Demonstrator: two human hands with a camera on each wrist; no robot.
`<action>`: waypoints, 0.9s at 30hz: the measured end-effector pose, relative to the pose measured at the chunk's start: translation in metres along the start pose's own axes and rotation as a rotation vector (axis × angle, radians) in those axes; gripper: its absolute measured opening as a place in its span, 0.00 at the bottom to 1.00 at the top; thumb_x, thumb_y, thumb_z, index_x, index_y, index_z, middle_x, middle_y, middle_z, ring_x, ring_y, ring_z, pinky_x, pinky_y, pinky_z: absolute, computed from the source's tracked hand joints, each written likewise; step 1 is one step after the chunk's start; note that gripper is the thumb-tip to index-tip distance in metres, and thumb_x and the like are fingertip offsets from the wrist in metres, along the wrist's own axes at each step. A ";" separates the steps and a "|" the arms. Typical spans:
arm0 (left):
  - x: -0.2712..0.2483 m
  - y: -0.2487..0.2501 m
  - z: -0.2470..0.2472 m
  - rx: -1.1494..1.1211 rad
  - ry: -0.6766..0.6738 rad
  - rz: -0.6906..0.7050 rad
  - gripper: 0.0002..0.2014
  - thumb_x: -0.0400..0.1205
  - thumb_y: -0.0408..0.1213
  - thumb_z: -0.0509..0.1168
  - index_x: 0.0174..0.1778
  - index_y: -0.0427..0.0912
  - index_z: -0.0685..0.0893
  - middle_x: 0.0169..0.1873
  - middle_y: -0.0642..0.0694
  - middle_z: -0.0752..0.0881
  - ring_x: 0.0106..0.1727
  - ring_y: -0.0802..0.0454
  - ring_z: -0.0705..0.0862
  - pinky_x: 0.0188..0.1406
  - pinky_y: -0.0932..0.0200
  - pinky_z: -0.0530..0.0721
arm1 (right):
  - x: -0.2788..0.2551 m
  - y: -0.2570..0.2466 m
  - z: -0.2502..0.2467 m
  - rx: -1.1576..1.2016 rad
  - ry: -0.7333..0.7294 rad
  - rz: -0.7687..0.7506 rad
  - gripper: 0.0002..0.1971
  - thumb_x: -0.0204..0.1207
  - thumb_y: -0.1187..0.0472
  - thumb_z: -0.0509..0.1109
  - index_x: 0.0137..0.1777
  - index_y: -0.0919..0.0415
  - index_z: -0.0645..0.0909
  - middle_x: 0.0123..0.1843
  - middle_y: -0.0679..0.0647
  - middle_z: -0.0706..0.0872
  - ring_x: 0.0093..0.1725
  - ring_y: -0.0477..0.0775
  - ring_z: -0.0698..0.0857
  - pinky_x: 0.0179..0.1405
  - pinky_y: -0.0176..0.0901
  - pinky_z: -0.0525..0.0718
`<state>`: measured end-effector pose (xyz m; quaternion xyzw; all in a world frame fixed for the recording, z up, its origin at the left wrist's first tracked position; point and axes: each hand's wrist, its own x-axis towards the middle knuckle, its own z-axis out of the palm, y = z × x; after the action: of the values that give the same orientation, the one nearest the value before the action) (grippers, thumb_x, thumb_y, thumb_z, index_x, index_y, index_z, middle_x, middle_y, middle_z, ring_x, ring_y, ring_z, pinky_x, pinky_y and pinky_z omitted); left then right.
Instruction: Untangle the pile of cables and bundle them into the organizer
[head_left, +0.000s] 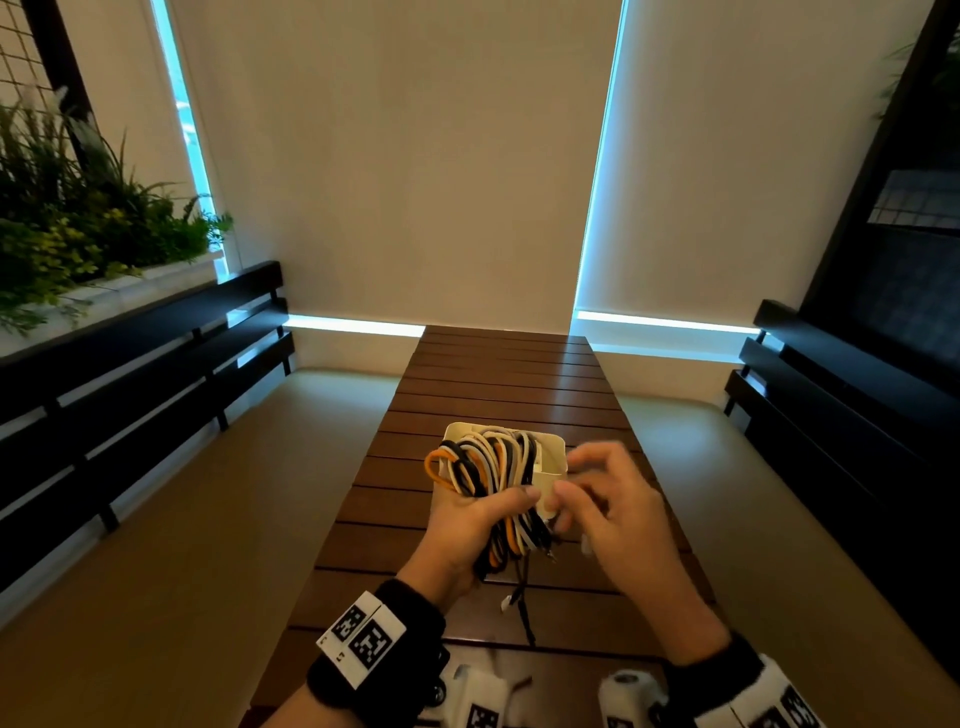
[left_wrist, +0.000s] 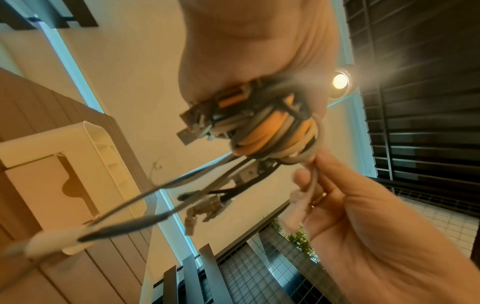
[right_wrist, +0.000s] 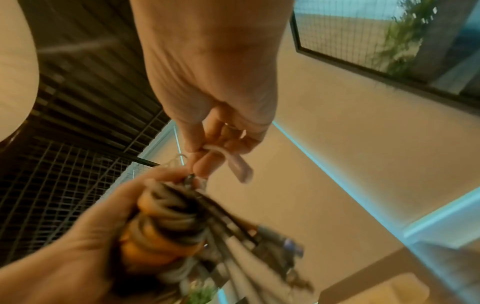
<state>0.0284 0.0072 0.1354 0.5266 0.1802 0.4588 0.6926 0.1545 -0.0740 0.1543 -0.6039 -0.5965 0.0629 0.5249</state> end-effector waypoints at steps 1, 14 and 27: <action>0.000 0.000 0.000 -0.012 0.013 -0.011 0.14 0.72 0.18 0.69 0.51 0.34 0.84 0.41 0.41 0.91 0.45 0.44 0.90 0.41 0.55 0.88 | -0.006 -0.001 0.004 0.010 0.014 -0.052 0.13 0.75 0.63 0.69 0.49 0.42 0.73 0.34 0.44 0.87 0.32 0.39 0.86 0.27 0.23 0.79; -0.002 -0.008 0.002 -0.125 -0.002 -0.070 0.20 0.66 0.25 0.77 0.54 0.34 0.85 0.43 0.38 0.90 0.48 0.38 0.88 0.41 0.52 0.87 | -0.031 0.014 0.036 0.199 0.138 -0.017 0.09 0.69 0.51 0.62 0.41 0.41 0.84 0.48 0.38 0.83 0.49 0.41 0.84 0.44 0.27 0.81; -0.003 -0.002 -0.010 -0.160 -0.058 -0.140 0.20 0.68 0.27 0.73 0.57 0.29 0.81 0.41 0.36 0.87 0.42 0.41 0.88 0.36 0.52 0.86 | -0.040 -0.002 0.035 0.454 -0.170 0.042 0.17 0.61 0.61 0.68 0.52 0.56 0.85 0.55 0.50 0.76 0.56 0.42 0.79 0.52 0.34 0.83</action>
<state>0.0200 0.0105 0.1291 0.4688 0.1593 0.4067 0.7677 0.1171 -0.0871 0.1185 -0.4754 -0.5962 0.2568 0.5938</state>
